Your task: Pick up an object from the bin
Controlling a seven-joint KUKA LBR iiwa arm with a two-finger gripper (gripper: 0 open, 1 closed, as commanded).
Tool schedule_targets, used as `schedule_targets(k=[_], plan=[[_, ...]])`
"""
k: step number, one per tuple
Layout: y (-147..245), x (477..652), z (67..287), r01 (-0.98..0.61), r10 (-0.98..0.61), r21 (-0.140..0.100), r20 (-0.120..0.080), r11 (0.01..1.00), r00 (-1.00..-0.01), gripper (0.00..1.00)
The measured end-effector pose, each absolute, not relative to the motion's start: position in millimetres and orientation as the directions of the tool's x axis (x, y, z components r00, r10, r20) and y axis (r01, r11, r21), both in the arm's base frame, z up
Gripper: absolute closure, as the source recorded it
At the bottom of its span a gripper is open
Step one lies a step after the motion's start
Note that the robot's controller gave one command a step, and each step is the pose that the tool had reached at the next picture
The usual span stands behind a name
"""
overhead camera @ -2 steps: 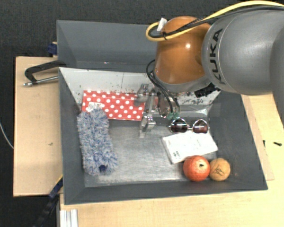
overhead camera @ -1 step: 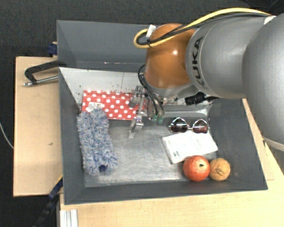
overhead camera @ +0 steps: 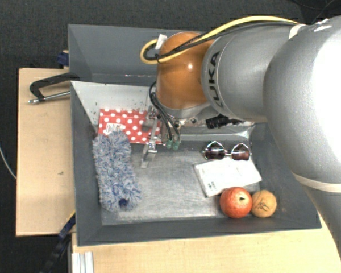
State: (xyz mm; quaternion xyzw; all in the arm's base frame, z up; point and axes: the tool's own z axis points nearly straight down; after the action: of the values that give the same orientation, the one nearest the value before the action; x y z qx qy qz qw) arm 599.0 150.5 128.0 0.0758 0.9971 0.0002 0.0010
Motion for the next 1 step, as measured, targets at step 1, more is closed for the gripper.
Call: schedule_targets(k=[1], plan=[[176.3,600.3,148.8,0.215,0.215,0.006,-0.006,0.977,-0.977,0.0]])
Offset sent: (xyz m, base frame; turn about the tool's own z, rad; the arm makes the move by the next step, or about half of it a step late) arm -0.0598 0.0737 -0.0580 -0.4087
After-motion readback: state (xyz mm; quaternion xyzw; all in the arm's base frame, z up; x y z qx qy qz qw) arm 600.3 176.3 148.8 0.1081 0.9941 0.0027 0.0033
